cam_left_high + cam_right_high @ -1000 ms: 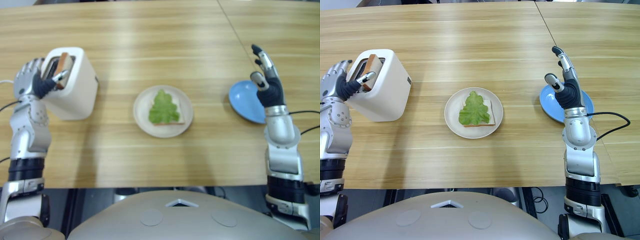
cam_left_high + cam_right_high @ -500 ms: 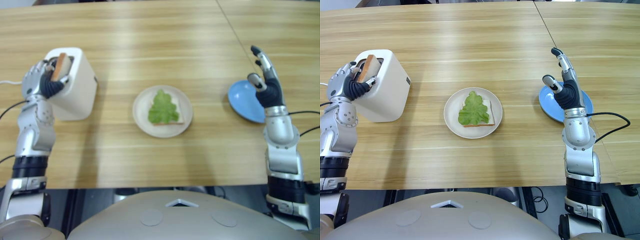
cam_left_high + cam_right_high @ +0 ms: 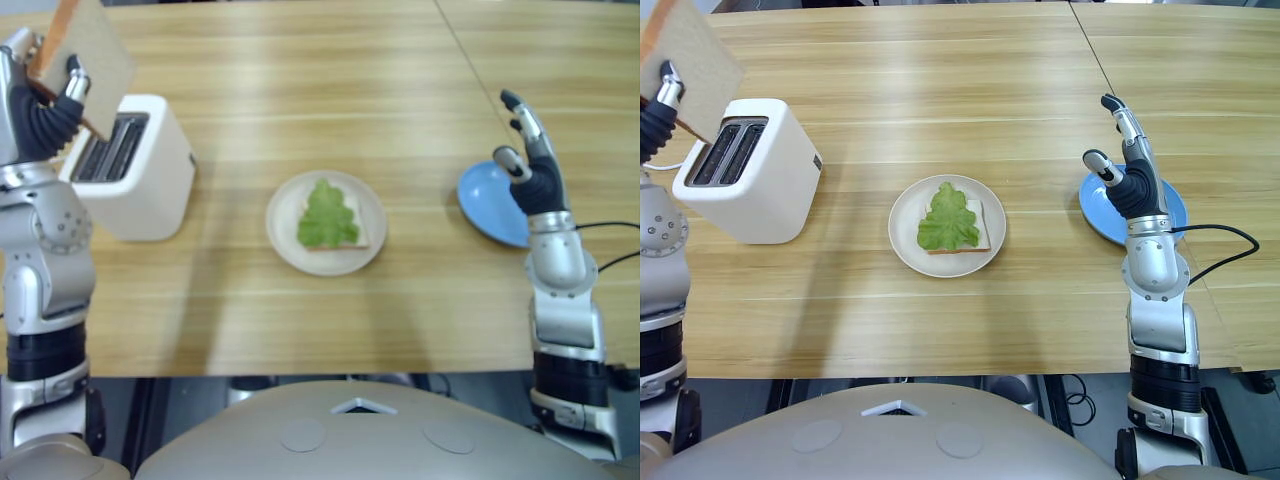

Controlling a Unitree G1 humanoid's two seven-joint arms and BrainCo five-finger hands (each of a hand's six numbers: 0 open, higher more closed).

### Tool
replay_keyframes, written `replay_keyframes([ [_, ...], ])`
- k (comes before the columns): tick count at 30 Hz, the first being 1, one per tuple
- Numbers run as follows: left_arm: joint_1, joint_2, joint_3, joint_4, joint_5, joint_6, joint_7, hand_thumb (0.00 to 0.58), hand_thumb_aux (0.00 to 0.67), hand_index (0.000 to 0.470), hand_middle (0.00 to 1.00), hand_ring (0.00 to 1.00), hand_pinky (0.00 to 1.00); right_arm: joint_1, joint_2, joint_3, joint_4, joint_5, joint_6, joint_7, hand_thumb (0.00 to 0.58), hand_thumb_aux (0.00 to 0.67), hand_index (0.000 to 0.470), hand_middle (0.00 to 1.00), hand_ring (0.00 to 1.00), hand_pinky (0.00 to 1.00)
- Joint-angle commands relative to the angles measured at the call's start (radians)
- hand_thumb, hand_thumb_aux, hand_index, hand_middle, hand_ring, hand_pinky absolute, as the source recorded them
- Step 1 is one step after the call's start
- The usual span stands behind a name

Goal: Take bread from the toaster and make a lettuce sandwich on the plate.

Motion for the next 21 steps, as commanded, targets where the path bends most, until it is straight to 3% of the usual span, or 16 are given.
replay_keyframes([
  [1, -0.043, -0.071, -0.045, -0.028, -0.165, -0.055, -0.09, 0.58, 0.67, 0.46, 1.0, 1.0, 1.0, -0.001, 0.014, 0.007, -0.017, 0.02, 0.005, 0.003, 0.0, 0.0, 0.0, 0.0, 0.0, 0.0],
  [9, -0.092, -0.253, -0.348, 0.285, -0.424, -0.127, -0.42, 0.58, 0.67, 0.46, 1.0, 1.0, 1.0, -0.007, 0.029, 0.018, -0.005, 0.02, 0.008, 0.006, 0.0, 0.0, 0.0, 0.0, 0.0, 0.0],
  [14, -0.126, -0.308, -0.431, 0.494, -0.555, -0.159, -0.617, 0.58, 0.67, 0.46, 1.0, 1.0, 1.0, -0.008, 0.032, 0.028, 0.018, 0.02, 0.006, 0.01, 0.0, 0.0, 0.0, 0.0, 0.0, 0.0],
  [21, -0.214, -0.329, -0.505, 0.721, -0.572, -0.237, -0.766, 0.58, 0.67, 0.46, 1.0, 1.0, 1.0, -0.015, 0.028, 0.038, 0.05, 0.052, 0.0, 0.027, 0.0, 0.0, 0.0, 0.0, 0.0, 0.0],
])
